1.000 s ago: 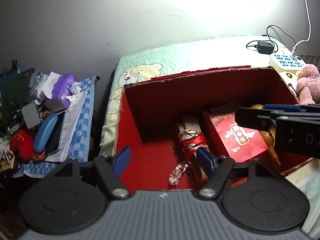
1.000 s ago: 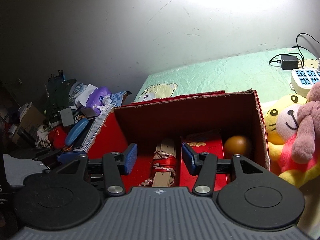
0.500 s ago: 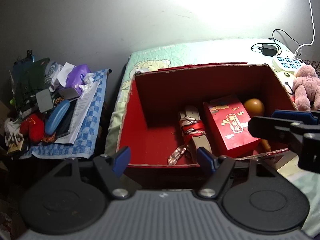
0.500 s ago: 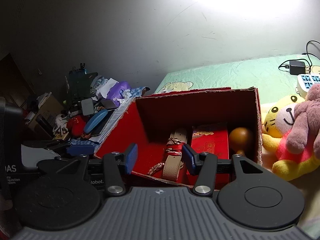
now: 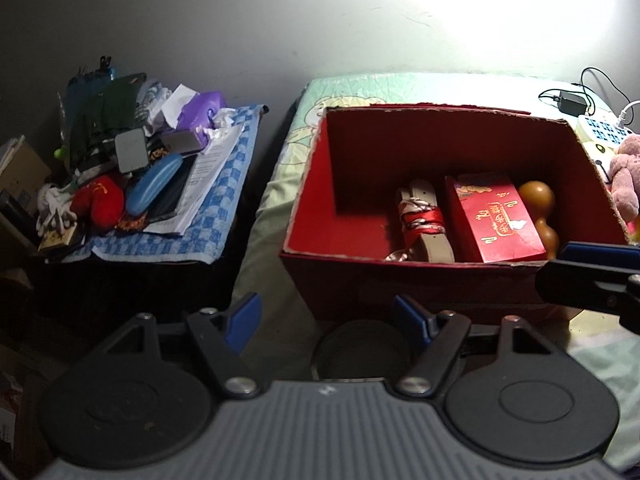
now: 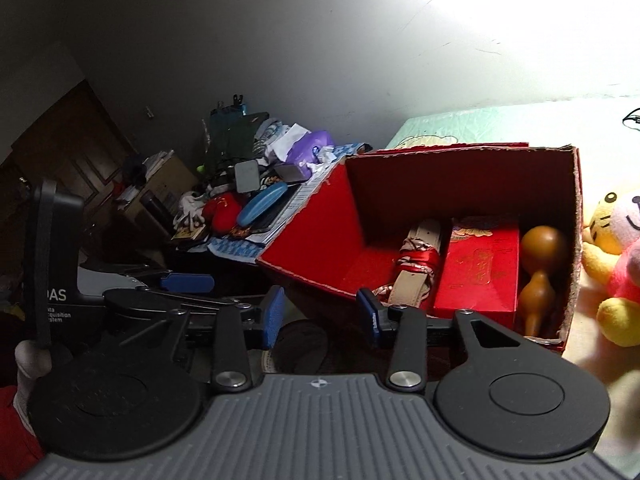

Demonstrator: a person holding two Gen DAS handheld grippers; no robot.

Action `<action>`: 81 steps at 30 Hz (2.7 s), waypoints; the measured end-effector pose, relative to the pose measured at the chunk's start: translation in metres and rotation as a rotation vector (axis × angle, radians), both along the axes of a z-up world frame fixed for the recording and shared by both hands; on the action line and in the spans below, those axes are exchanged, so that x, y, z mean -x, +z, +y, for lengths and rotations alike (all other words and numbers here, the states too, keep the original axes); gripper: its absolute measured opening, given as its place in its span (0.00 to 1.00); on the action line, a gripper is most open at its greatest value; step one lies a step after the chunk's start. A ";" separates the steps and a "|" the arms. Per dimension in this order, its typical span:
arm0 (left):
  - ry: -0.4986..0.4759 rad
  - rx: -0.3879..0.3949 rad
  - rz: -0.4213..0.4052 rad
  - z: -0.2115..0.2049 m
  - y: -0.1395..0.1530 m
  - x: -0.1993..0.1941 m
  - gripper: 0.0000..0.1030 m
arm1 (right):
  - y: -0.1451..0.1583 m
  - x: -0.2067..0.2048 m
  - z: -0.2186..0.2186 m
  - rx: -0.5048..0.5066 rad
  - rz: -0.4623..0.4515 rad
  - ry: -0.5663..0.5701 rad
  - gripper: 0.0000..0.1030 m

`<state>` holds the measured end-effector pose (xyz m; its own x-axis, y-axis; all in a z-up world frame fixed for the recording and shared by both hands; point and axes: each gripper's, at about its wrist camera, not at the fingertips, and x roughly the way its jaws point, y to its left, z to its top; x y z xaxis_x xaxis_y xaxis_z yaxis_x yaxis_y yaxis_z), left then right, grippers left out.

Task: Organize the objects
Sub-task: 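Reach the right gripper down to the masking tape roll, then close the right gripper on the rim of the tape roll, then lift the tape roll and carry it over the box rim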

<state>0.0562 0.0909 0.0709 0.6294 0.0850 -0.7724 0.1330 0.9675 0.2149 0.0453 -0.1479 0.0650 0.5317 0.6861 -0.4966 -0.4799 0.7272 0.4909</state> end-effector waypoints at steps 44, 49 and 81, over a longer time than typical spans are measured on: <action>-0.012 0.146 0.350 0.044 -0.098 -0.042 0.14 | -0.081 -0.030 0.076 0.162 0.340 0.032 0.17; -0.031 0.143 0.341 0.044 -0.089 -0.031 0.14 | -0.070 -0.028 0.071 0.142 0.324 0.075 0.17; -0.215 0.102 -0.013 -0.029 0.039 -0.030 0.13 | 0.025 -0.052 0.004 -0.025 0.073 0.007 0.16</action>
<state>0.0859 0.0618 0.1094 0.6349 -0.1302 -0.7615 0.3364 0.9339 0.1208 0.0971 -0.1436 0.0903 0.4901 0.7019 -0.5169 -0.4467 0.7114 0.5425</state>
